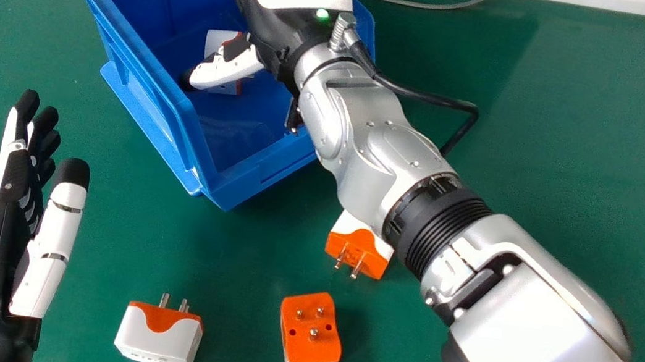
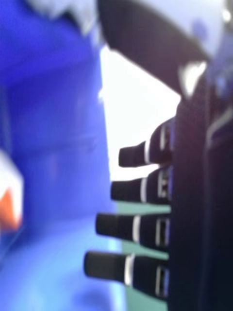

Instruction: Pick all objects and put in blue box

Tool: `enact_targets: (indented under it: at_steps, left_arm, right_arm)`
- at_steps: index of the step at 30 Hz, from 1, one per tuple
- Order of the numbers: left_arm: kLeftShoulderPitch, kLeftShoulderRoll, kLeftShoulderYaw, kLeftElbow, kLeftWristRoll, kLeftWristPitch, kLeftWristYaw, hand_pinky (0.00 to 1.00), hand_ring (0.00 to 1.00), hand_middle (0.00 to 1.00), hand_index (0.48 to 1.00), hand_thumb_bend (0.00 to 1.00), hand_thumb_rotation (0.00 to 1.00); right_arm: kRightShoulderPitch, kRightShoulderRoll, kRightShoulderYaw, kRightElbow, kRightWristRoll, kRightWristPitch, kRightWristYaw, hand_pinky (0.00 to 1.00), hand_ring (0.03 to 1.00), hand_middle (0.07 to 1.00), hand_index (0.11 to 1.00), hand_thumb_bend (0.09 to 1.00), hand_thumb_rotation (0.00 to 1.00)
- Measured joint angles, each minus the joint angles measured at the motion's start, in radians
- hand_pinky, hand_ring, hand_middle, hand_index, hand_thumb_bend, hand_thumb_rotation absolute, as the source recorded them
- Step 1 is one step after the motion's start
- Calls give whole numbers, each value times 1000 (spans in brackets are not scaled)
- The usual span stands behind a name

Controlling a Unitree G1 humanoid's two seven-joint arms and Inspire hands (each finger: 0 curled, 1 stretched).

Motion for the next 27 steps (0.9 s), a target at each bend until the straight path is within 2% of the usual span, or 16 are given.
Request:
enact_targets:
  at_steps: [3, 9, 11, 14, 19, 21, 24, 27]
  left_arm:
    - [7, -1, 1, -1, 11, 0, 5, 981, 972, 977, 986, 392, 927]
    - [8, -1, -2, 0, 19, -1, 7, 977, 966, 973, 984, 405, 920]
    - [7, -1, -5, 3, 16, -6, 2, 981, 963, 968, 980, 410, 914]
    - [4, 0, -6, 10, 15, -24, -4, 993, 960, 961, 974, 408, 909]
    - [9, 1, -6, 8, 14, -20, -6, 999, 969, 964, 979, 411, 915]
    - [14, 1, -5, 6, 11, -19, -7, 999, 970, 964, 979, 407, 915]
    - [20, -1, -5, -2, 12, -9, -5, 1000, 969, 962, 978, 410, 910]
    - [22, -1, -5, -4, 12, -8, -3, 1000, 968, 961, 977, 410, 909]
  right_arm:
    - [59, -31, 5, -113, -6, 1, 8, 690, 822, 878, 870, 588, 131]
    - [209, -156, 17, -464, -57, 39, 98, 717, 844, 889, 883, 545, 70]
    - [265, -199, 18, -590, -87, 55, 123, 721, 848, 890, 877, 541, 54]
    - [332, -253, 17, -737, -125, 73, 160, 723, 850, 885, 867, 541, 34]
    - [426, -334, 13, -924, -190, 69, 197, 710, 855, 875, 862, 520, 8]
    - [457, -361, 4, -982, -200, 55, 205, 715, 859, 874, 860, 509, 5]
    - [508, -398, -14, -1063, -209, 32, 218, 729, 868, 879, 863, 489, 2]
    - [561, -437, -37, -1138, -226, 5, 226, 731, 870, 880, 864, 475, 1]
